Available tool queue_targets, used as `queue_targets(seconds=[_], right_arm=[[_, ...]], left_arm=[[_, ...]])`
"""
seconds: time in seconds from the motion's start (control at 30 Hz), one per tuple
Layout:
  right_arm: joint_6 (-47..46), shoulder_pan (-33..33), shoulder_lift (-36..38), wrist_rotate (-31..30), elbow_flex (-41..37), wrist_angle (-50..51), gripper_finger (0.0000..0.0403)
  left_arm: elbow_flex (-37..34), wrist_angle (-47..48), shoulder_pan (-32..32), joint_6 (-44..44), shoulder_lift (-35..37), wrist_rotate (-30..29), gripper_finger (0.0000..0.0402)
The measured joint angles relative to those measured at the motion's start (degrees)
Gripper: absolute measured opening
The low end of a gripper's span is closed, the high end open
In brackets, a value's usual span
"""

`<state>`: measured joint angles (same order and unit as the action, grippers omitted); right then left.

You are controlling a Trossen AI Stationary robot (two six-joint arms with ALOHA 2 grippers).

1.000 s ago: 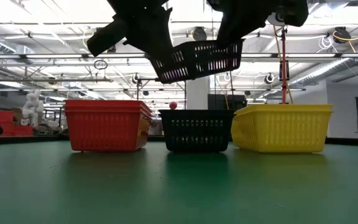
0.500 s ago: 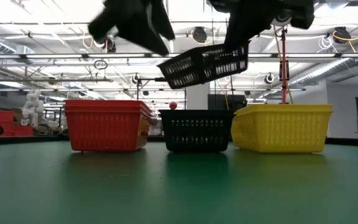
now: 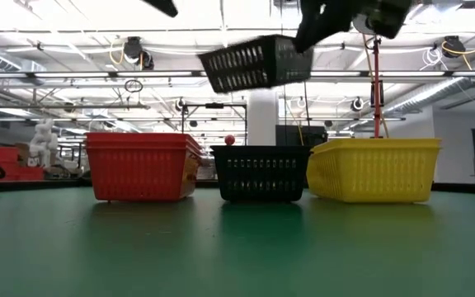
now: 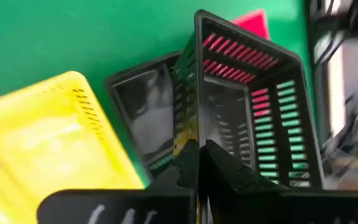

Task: Stack baskets by color
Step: Stack the top black bin on top of the bottom black bin

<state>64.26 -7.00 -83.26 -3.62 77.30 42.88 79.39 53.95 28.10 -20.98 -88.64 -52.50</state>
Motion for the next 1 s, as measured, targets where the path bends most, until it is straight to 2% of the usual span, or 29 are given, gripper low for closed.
queue_targets(seconds=[0.23, 0.4, 0.53, 0.77, 0.83, 1.0], right_arm=[[15.56, 2.69, -0.11, 8.20, 0.00, -2.04, 0.0002], [19.47, 5.24, -0.11, 15.75, 0.00, -1.98, 0.0002], [23.39, 7.66, -0.11, 21.85, 0.00, -2.18, 0.0002], [28.30, 10.96, -0.11, 25.84, 0.02, -5.08, 0.0002], [28.86, 11.61, -0.11, 27.96, 0.02, -5.00, 0.0002], [28.47, 11.98, -0.46, 28.99, 0.07, -5.02, 0.0002]], left_arm=[[-12.86, -1.77, -0.06, -12.19, 9.12, -0.95, 0.0144], [-17.64, -2.41, -0.06, -16.07, 13.33, -1.62, 0.0141], [-18.21, -4.98, -0.28, -14.46, 14.19, -1.81, 0.0141], [-18.21, -9.66, -0.33, -9.40, 14.19, -2.07, 0.0141], [-18.23, -10.63, -0.33, -8.66, 14.19, -2.08, 0.0140], [-18.23, -11.06, -0.33, -7.64, 14.19, -2.07, 0.0141]])
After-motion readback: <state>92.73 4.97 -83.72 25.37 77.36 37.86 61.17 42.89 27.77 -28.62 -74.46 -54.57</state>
